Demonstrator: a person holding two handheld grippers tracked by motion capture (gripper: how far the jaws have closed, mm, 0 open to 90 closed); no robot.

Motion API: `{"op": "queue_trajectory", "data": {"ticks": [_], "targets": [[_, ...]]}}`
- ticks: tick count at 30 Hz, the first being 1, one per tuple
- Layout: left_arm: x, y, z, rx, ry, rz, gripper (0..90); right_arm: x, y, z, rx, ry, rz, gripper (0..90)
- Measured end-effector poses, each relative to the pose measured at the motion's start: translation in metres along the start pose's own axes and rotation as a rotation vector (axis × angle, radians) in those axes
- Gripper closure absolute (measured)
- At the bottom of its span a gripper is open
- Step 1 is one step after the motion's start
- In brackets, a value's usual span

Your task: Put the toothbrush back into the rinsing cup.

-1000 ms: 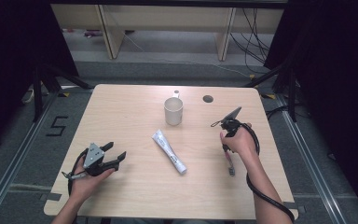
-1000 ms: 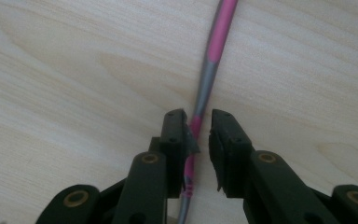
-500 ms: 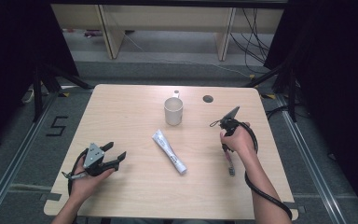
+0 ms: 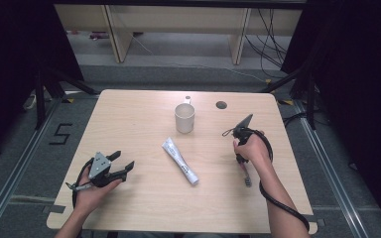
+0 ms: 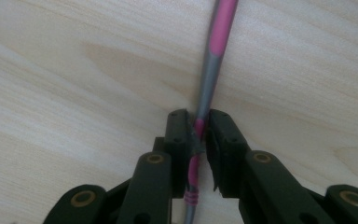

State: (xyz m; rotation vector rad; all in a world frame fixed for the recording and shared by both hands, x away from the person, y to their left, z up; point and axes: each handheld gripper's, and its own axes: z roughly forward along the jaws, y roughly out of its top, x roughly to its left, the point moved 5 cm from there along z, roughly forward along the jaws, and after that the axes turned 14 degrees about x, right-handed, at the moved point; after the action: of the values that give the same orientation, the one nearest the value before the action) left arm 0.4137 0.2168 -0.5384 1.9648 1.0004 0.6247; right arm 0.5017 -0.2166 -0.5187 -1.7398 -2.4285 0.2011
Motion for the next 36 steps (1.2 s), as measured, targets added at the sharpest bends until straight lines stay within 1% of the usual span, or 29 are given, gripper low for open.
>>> {"op": "queue_trajectory", "data": {"ticks": [2,3,6,7,8,9,10,11,12,13,14,15,16,17,18,20,21,22,23,24,25,26,27,29,31,32,33,35,36], "targets": [[0.0,0.0,0.0,-0.001,0.0,-0.002,32.8,0.001,-0.001,0.001,0.015,0.002,-0.005,81.0],[0.0,0.0,0.0,0.0,0.0,-0.003,32.8,-0.001,0.001,0.002,0.01,0.001,-0.042,81.9],[0.0,0.0,0.0,0.0,0.001,0.0,32.8,0.0,0.0,0.003,0.002,-0.006,-0.032,82.3],[0.0,0.0,0.0,-0.001,0.001,0.001,32.8,0.0,0.0,0.002,0.015,-0.014,-0.06,82.7],[0.0,0.0,0.0,-0.001,0.0,0.002,32.8,0.0,0.0,0.002,0.015,-0.014,-0.06,82.7],[0.0,0.0,0.0,0.0,0.0,0.004,32.8,-0.001,0.0,0.003,0.019,-0.026,-0.097,82.8],[0.0,0.0,0.001,-0.002,-0.003,0.005,32.8,-0.001,0.0,0.003,0.019,-0.026,-0.097,82.8],[0.0,0.0,0.001,-0.002,-0.006,0.008,32.8,-0.002,0.001,0.003,-0.004,-0.044,-0.128,82.9],[0.0,0.0,0.0,0.003,-0.007,0.007,32.9,-0.001,-0.001,0.002,-0.002,-0.034,-0.179,82.9],[-0.001,0.0,0.0,0.006,-0.012,0.005,32.9,0.002,-0.003,0.001,-0.003,-0.035,-0.178,82.9],[-0.001,0.0,0.0,0.005,-0.019,0.006,33.1,0.001,-0.003,0.0,-0.018,-0.056,-0.227,82.9],[-0.002,0.0,0.001,0.008,-0.025,0.005,33.4,0.005,-0.007,-0.004,-0.02,-0.076,-0.322,82.9],[-0.002,0.0,0.001,0.008,-0.025,0.005,33.6,0.005,-0.007,-0.004,-0.02,-0.076,-0.322,82.9],[-0.002,0.0,0.0,0.019,-0.029,0.013,34.0,0.012,-0.014,-0.009,0.011,-0.073,-0.363,83.0],[-0.004,0.0,0.0,0.016,-0.035,0.012,34.0,0.012,-0.014,-0.009,0.011,-0.073,-0.363,83.0],[-0.007,0.002,-0.001,0.021,-0.045,0.029,34.7,0.018,-0.021,-0.014,0.039,-0.095,-0.422,83.1],[-0.01,0.005,-0.001,0.016,-0.063,0.047,35.6,0.021,-0.024,-0.017,0.014,-0.132,-0.55,83.1],[-0.01,0.005,-0.001,0.016,-0.063,0.047,36.0,0.021,-0.024,-0.017,0.014,-0.132,-0.55,83.1],[-0.015,0.007,-0.002,0.023,-0.087,0.059,36.8,0.027,-0.029,-0.021,0.0,-0.241,-0.8,82.8],[-0.015,0.007,-0.002,0.023,-0.087,0.059,37.3,0.027,-0.029,-0.021,0.0,-0.241,-0.8,82.8],[-0.021,0.011,-0.002,0.024,-0.116,0.08,37.8,0.042,-0.04,-0.023,-0.003,-0.173,-0.924,83.2],[-0.021,0.011,-0.002,0.024,-0.116,0.08,38.0,0.046,-0.045,-0.024,0.006,-0.177,-0.942,83.2],[-0.027,0.015,-0.003,0.019,-0.153,0.094,38.2,0.05,-0.049,-0.025,0.019,-0.19,-0.98,83.2],[-0.031,0.017,-0.004,0.022,-0.167,0.101,38.6,0.057,-0.054,-0.027,0.033,-0.199,-1.044,83.3],[-0.041,0.023,-0.004,0.025,-0.212,0.142,38.7,0.062,-0.059,-0.029,0.048,-0.225,-1.087,83.3],[-0.041,0.023,-0.004,0.025,-0.212,0.142,38.8,0.062,-0.059,-0.029,0.048,-0.225,-1.087,83.3],[-0.046,0.025,-0.004,0.026,-0.232,0.156,39.0,0.064,-0.059,-0.03,0.049,-0.228,-1.157,83.3],[-0.055,0.029,-0.004,0.033,-0.277,0.18,39.1,0.066,-0.061,-0.031,0.065,-0.234,-1.155,83.2],[-0.057,0.03,-0.005,0.038,-0.289,0.199,39.3,0.067,-0.061,-0.031,0.066,-0.238,-1.174,83.2]]}}
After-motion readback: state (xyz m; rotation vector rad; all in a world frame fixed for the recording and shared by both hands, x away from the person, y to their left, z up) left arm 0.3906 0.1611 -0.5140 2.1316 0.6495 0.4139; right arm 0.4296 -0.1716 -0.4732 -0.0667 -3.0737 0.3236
